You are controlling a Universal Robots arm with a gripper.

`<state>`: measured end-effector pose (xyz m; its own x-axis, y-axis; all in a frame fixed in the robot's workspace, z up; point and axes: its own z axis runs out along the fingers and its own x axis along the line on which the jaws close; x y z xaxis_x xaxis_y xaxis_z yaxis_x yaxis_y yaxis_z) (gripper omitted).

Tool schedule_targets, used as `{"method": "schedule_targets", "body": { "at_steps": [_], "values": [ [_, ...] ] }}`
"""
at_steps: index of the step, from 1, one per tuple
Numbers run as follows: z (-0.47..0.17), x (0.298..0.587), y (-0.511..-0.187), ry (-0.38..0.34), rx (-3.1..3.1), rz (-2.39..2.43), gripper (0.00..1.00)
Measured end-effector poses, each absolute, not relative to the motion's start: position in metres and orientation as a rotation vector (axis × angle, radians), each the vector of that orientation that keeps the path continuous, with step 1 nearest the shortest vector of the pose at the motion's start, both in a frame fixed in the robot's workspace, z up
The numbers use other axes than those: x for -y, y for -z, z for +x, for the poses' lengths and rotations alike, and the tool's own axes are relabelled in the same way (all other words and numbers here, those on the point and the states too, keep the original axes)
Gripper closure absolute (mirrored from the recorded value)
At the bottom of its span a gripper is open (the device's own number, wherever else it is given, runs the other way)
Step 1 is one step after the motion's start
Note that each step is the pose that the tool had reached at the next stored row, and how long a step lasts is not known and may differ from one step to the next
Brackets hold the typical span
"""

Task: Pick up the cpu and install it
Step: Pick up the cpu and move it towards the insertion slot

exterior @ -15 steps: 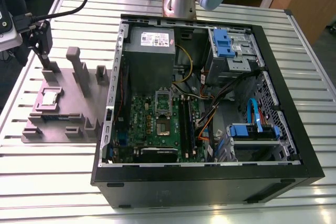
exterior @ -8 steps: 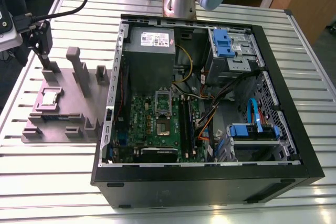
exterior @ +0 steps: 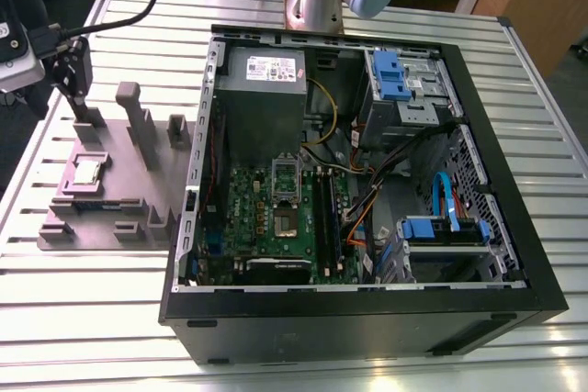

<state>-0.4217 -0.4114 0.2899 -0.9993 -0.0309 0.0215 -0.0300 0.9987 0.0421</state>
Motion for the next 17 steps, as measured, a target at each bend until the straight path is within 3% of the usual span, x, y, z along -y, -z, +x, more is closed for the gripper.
{"method": "schedule_targets", "body": {
  "at_steps": [17],
  "values": [
    [-0.4216,0.4127,-0.2818,0.065,3.118,0.051,0.41]
  ]
}}
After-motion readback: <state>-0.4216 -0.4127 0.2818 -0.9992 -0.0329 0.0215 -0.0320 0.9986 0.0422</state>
